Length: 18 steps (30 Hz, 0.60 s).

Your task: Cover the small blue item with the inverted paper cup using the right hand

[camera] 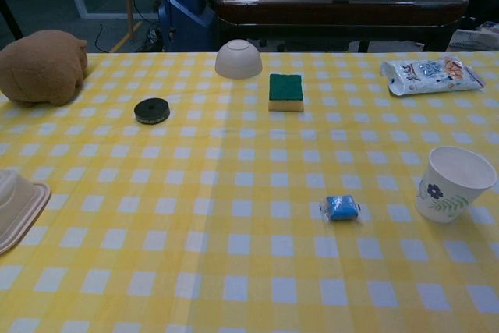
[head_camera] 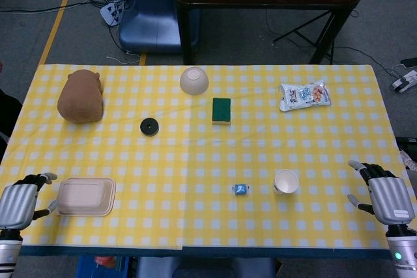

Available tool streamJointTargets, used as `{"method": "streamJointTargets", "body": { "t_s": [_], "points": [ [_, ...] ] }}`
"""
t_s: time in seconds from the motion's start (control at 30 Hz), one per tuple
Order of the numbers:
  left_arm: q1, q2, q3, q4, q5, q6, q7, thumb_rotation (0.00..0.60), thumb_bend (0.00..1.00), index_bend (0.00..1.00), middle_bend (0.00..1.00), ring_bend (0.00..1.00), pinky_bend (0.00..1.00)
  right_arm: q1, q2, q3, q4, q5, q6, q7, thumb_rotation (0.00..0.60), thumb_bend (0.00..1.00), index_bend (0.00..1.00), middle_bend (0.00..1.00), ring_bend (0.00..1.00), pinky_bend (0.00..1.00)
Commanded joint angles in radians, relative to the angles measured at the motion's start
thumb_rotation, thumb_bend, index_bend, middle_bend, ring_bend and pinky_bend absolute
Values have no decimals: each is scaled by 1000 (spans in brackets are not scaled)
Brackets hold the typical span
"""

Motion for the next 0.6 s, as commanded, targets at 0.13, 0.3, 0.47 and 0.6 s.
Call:
{"method": "streamJointTargets", "body": {
  "t_s": [0.13,0.3,0.47,0.6],
  "points": [
    [-2,-4,0,7,-4,-6,-6,600,222,422,431,368,491,20,-15,4,22,3,-34,28,600,60,256,342,313,491],
    [6,2,12,6,21,9,-25,600,223,407,431,369,491,38,-32,3,27,-37,-30,35,600,69,256,383,363,522],
    [15,17,16,-3,39,30,-53,600,222,401,431,369,491,66,-2,3,-44,-71,-50,-48,600,23,256,637,672,775],
    [27,32,15,-9,53,58,-86,600,223,400,431,370,491,110,70,-6,-169,-71,-140,-157,600,0,239,935,937,972]
  ]
}}
